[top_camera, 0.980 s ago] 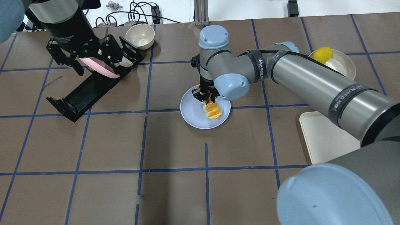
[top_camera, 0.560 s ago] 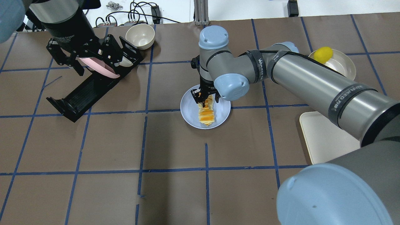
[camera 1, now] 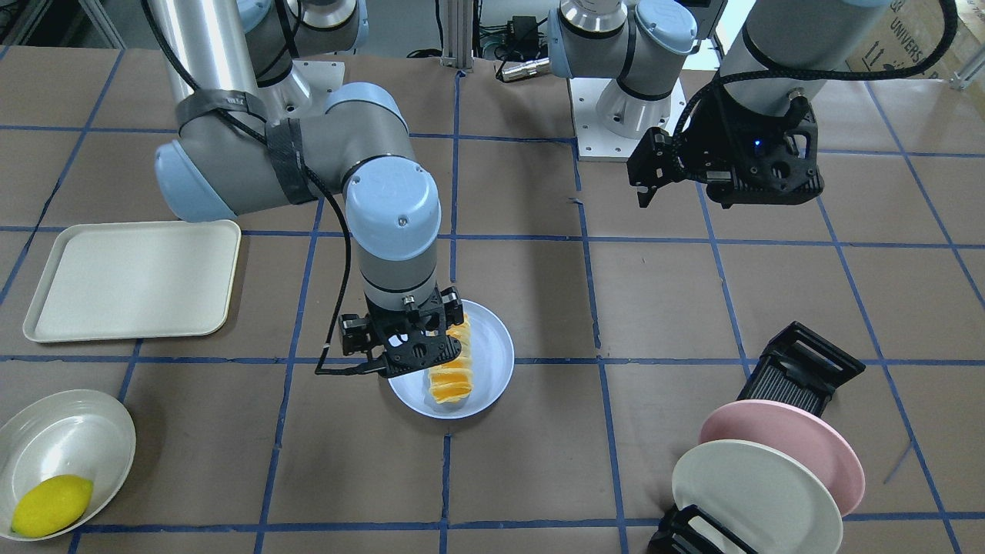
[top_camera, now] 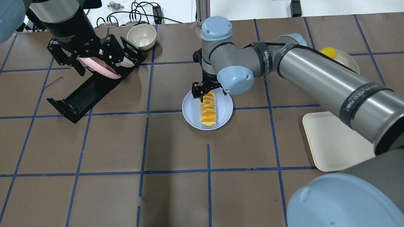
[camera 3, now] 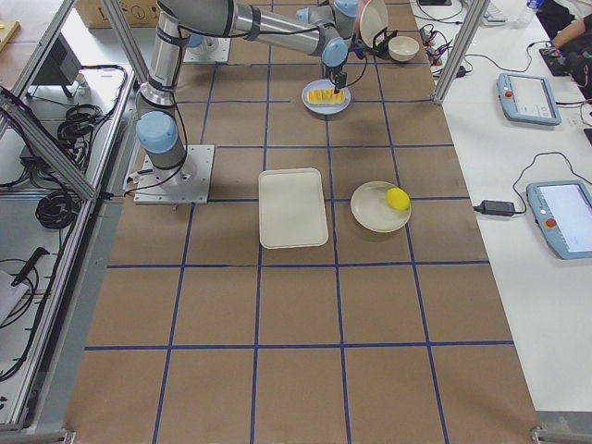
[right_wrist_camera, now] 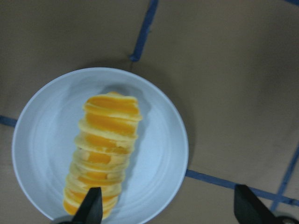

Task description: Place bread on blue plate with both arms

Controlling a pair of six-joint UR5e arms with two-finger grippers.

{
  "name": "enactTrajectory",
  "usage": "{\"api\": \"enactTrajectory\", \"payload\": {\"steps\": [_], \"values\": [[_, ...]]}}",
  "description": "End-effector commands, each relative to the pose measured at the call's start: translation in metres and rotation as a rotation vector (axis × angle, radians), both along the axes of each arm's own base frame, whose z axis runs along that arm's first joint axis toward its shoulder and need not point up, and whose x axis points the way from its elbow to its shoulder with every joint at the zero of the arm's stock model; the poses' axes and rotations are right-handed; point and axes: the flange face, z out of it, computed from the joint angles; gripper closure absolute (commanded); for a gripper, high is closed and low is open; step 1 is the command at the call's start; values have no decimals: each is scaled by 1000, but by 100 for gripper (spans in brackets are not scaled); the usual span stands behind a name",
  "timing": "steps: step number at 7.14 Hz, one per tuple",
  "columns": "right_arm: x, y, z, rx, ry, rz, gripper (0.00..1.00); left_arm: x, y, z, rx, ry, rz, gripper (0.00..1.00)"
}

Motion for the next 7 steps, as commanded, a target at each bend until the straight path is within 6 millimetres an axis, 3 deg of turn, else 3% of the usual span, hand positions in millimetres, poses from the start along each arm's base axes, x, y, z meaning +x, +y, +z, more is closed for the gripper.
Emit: {"api": "enactTrajectory", "payload": {"steps": [1,2,3,4,5,7], "values": [[-30,-10,43,-96,101,-36,0,0,-1,1,-1,0,0,0],[-59,-8,76,-138,69,-91,1,0,0,1,-3,-1,8,0],[-103,-1,105,-135,-36,-159,3,0,2,3,-6,-2,8,0],[-144,26,117,-122,-86,-199,3,-1,2,4,-7,-4,6,0],[-171,72,120,-120,-86,-228,3,0,2,4,-7,-2,6,0],[-196,170,125,-151,-85,-286,1,0,2,4,-9,-2,6,0]]}}
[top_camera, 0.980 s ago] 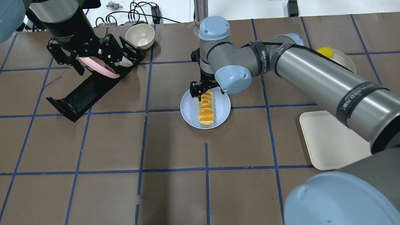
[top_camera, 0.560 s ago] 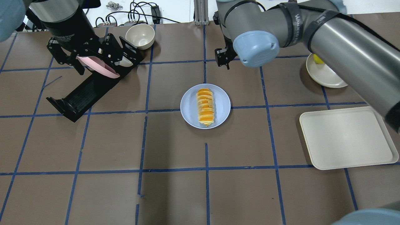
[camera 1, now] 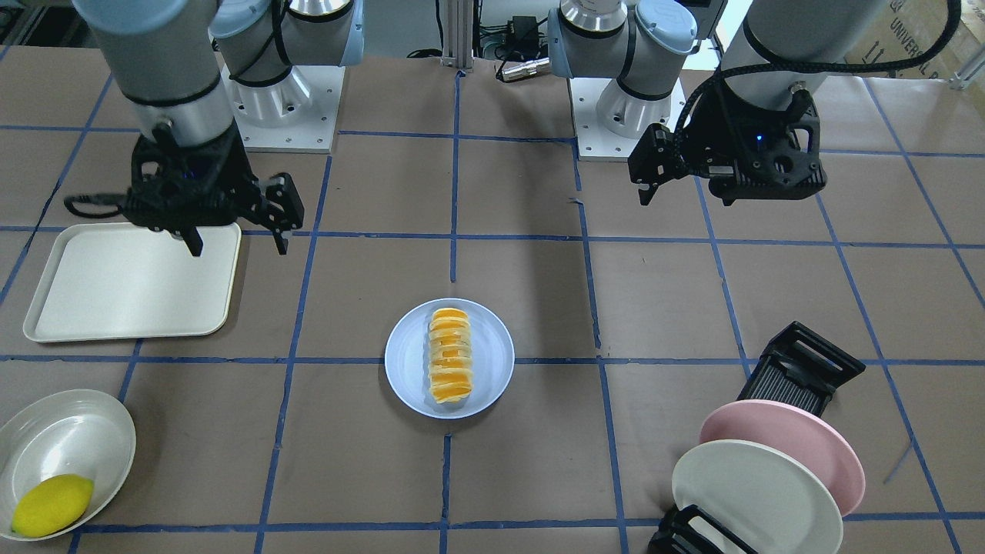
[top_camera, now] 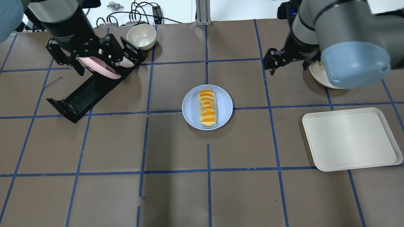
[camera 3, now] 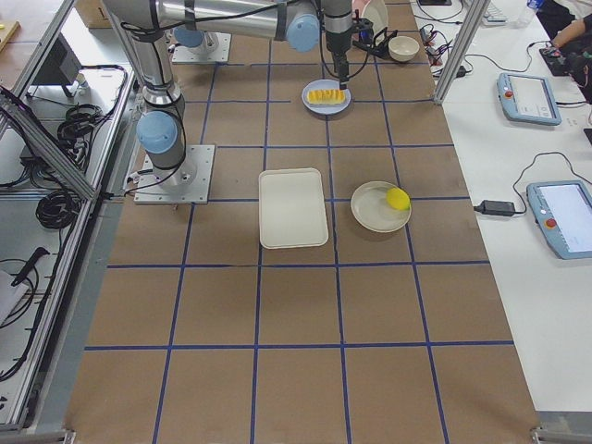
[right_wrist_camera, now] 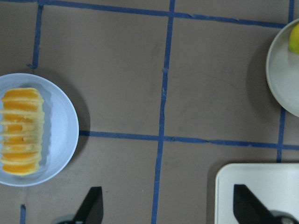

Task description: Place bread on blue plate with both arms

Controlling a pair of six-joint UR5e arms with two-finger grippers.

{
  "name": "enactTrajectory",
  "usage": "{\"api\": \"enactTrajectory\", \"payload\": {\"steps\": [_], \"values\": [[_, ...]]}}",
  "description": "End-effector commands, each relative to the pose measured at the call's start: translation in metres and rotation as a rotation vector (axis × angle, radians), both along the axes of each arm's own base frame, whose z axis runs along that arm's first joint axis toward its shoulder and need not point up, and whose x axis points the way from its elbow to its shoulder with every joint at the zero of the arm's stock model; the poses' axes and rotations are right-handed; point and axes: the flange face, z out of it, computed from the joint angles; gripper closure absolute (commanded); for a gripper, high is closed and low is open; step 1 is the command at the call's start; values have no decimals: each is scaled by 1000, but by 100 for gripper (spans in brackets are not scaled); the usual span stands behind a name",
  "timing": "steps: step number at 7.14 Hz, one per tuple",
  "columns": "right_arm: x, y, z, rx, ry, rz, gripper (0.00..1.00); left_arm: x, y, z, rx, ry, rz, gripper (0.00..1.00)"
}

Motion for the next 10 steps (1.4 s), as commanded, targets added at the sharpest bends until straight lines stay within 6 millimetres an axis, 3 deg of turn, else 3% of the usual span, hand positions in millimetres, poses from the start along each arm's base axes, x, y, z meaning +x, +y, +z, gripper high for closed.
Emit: {"api": "enactTrajectory", "payload": {"steps": [1,3,4,7,8,10], "values": [[-12,93,9,-54,-5,-36,1,0,-2,-1,1,0,0,0],[-4,130,32,36,-75,-16,3,0,-2,-3,6,0,0,0],[2,124,55,25,-105,-3,1,0,-2,0,0,0,0,0],[-1,63,85,37,-89,-5,0,0,0,0,0,0,0,0],[-3,48,86,44,-89,-10,0,0,-1,1,-3,0,0,0],[-4,39,78,50,-89,-10,0,0,0,1,-2,0,0,0]]}}
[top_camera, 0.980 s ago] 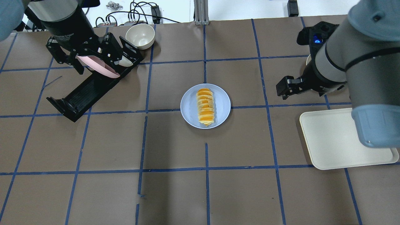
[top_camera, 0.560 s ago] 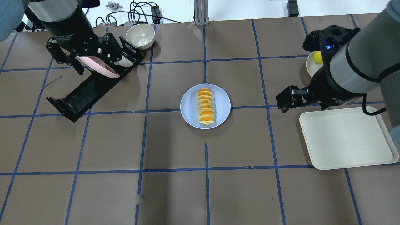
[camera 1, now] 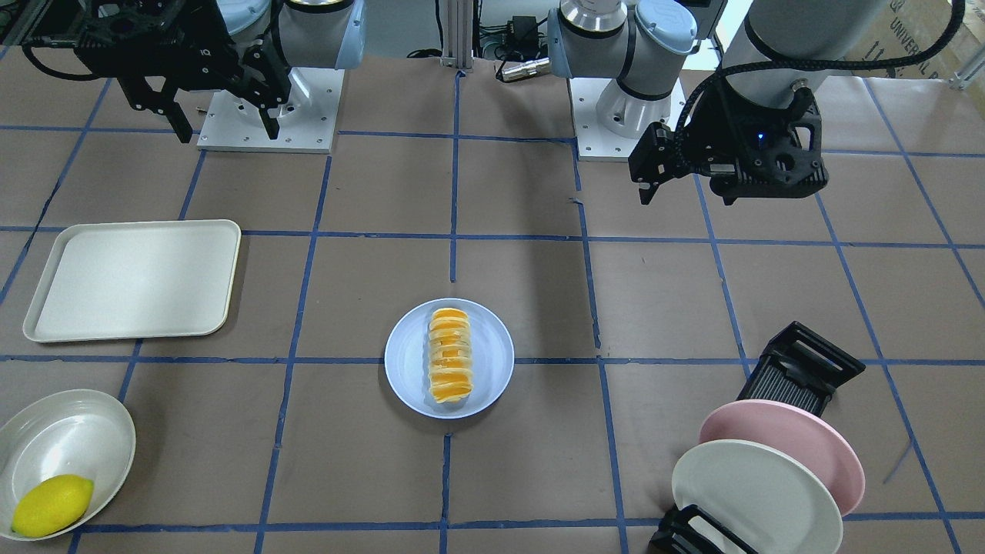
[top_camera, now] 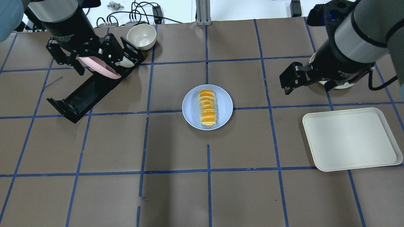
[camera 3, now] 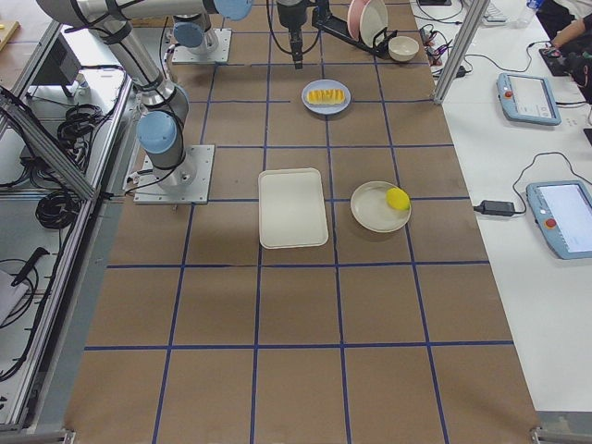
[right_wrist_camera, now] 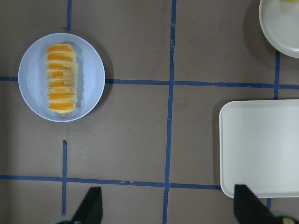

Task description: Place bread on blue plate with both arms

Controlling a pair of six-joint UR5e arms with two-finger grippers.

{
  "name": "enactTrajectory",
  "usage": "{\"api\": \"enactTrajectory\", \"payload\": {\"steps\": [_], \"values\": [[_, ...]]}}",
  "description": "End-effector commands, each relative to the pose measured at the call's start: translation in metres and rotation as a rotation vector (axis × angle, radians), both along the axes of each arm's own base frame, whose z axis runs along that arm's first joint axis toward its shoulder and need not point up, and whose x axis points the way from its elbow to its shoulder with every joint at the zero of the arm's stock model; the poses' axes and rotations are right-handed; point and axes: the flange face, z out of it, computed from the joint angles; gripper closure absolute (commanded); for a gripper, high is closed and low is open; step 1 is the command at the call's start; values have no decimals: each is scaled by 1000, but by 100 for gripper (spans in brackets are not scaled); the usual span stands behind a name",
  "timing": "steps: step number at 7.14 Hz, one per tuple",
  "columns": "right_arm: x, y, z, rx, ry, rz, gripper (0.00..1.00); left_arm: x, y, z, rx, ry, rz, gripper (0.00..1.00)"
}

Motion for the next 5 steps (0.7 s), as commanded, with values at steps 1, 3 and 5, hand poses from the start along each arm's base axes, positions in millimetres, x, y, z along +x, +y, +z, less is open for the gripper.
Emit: {"api": "enactTrajectory", "payload": {"steps": [1,3,5], "values": [[-2,-16,-18,33,0,-3,0,0,0,1,-2,0,0,0],[-2,-30,-32,65,-1,-5,0,0,-1,2,-5,1,0,0],[-3,-33,-36,85,5,-8,0,0,-2,-1,1,2,0,0]]}}
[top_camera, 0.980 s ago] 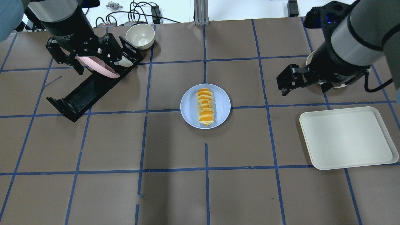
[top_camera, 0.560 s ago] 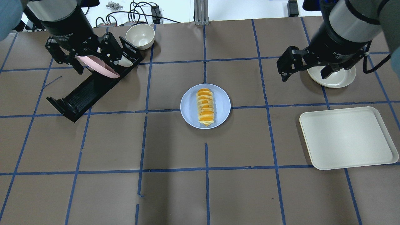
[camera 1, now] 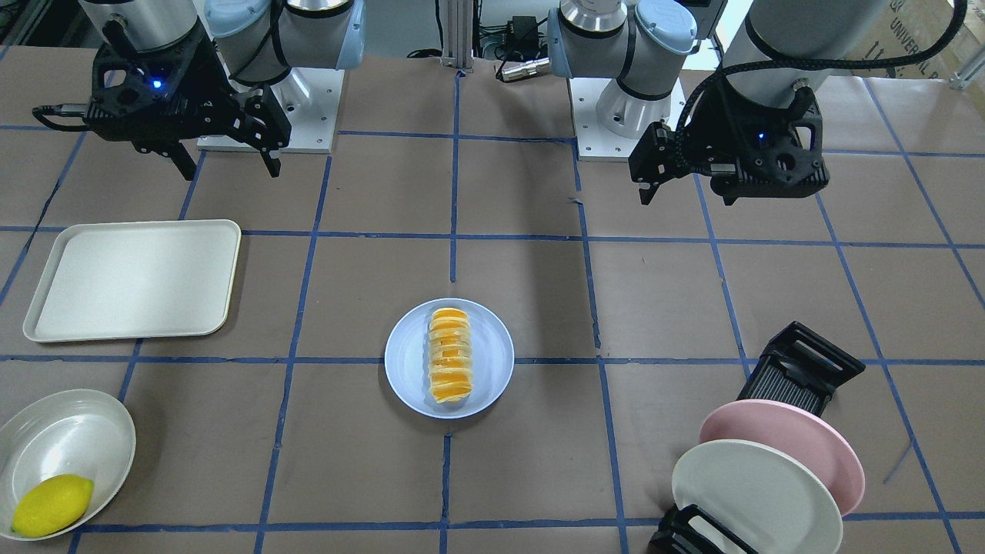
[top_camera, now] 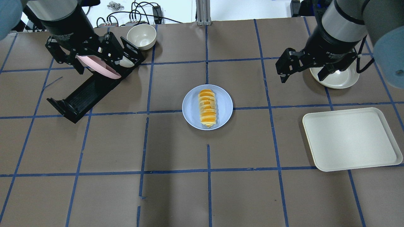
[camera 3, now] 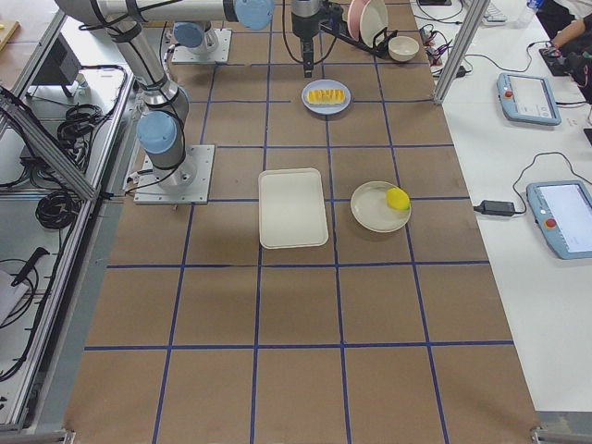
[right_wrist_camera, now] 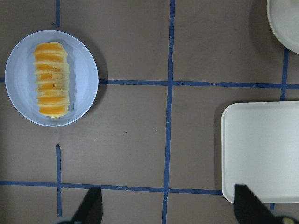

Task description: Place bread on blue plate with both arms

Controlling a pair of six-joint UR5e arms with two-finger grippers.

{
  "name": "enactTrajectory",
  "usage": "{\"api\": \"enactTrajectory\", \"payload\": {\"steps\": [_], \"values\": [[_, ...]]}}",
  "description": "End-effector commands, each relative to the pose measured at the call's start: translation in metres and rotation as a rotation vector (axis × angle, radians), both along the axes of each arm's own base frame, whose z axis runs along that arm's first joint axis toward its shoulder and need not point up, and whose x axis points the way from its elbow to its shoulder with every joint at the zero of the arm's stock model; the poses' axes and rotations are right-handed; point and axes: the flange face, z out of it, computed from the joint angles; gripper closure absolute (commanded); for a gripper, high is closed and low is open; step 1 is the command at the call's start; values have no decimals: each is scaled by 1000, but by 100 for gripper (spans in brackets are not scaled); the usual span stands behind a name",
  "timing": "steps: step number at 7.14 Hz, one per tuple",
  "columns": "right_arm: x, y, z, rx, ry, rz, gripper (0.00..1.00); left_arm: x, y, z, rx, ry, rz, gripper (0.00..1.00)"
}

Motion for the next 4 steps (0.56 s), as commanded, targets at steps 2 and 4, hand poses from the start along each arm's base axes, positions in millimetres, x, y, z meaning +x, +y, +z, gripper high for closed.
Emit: {"api": "enactTrajectory", "payload": {"steps": [2,4], "values": [[-7,-2,3,63,72,-9,0,0,-1,-2,4,0,0,0],[-7,-6,2,62,69,-9,0,0,-1,-2,4,0,0,0]]}}
